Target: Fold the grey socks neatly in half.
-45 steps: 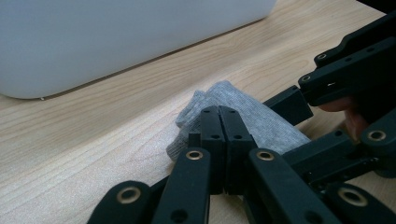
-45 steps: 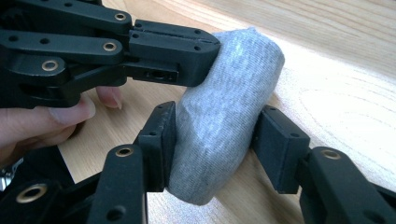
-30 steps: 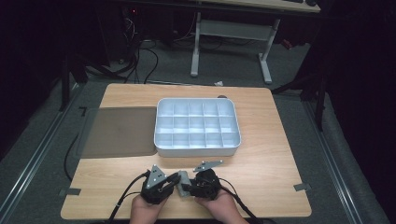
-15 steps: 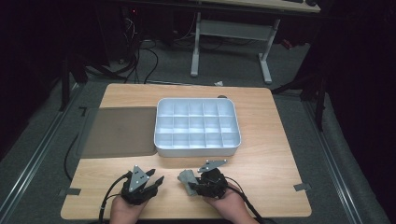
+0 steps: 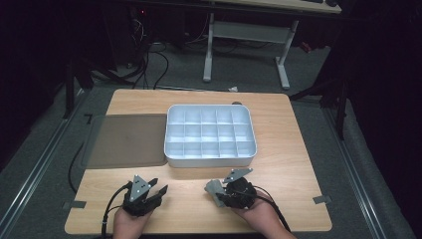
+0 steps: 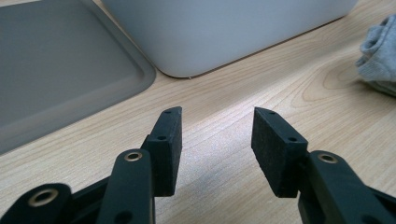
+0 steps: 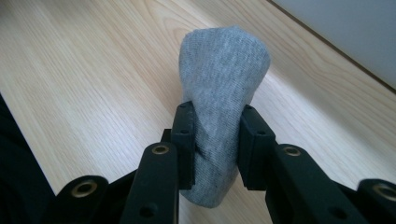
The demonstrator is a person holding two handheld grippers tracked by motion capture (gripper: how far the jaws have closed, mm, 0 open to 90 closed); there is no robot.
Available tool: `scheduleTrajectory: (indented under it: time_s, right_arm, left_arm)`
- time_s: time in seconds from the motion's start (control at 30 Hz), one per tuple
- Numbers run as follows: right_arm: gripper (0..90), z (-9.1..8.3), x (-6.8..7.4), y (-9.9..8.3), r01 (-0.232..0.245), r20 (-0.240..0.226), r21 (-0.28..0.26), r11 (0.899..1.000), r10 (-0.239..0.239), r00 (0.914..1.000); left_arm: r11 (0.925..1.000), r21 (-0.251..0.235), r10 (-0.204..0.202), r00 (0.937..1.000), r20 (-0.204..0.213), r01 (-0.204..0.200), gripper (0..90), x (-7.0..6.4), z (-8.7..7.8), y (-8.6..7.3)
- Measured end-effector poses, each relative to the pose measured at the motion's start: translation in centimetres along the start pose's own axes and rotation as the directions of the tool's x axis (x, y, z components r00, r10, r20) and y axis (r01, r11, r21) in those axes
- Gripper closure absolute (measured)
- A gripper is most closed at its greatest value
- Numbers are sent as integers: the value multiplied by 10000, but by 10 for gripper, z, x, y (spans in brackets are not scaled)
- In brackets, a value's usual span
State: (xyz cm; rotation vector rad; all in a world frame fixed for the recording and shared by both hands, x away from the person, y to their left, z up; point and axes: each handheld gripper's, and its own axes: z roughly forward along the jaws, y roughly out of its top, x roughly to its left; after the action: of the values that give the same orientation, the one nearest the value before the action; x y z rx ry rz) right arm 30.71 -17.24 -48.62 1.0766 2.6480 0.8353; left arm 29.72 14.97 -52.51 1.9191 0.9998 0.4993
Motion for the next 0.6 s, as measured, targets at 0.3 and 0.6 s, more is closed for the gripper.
scheduleTrajectory:
  time_s: [0.3, 0.6]
  right_arm:
    - [722, -18, -18, -10, -257, 363, 220, 9994, 249, 9990]
    - [721, -28, -33, -18, -505, 718, 432, 9978, 473, 9963]
  left_arm:
    - [10000, -81, 33, 9998, 208, -32, 499, 0, -1, 1]
    - [9997, 42, 259, 9995, 177, -260, 489, -2, 1, 4]
